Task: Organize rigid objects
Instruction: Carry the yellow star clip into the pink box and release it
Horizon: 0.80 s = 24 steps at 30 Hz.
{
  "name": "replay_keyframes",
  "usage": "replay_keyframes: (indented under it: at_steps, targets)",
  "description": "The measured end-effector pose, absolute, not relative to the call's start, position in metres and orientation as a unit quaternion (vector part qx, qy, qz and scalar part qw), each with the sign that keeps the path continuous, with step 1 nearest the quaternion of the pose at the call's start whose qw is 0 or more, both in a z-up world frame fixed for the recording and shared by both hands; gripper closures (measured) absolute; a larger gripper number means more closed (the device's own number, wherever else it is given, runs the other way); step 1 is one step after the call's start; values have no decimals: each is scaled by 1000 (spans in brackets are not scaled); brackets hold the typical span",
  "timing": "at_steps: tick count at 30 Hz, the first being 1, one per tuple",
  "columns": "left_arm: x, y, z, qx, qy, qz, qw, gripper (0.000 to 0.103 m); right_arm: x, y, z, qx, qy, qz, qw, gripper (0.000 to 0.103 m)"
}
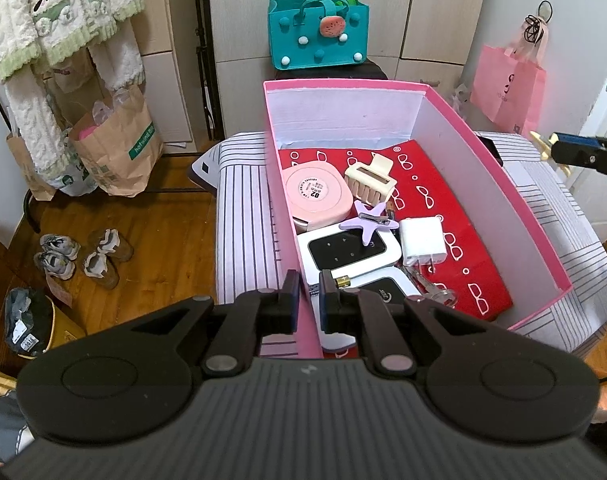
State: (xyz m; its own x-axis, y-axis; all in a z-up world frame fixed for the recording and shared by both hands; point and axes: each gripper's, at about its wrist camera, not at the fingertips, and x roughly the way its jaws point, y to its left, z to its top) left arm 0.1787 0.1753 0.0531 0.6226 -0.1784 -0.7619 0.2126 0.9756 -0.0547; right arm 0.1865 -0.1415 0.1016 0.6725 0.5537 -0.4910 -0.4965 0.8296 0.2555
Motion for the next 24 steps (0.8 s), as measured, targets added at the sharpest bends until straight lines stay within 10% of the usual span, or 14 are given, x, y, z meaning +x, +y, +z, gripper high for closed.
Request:
replay_keyframes:
  at_steps: [24]
  targets:
    - [178, 179, 52, 30, 421, -126, 898, 95, 236, 22, 50, -60, 484, 362, 794, 57]
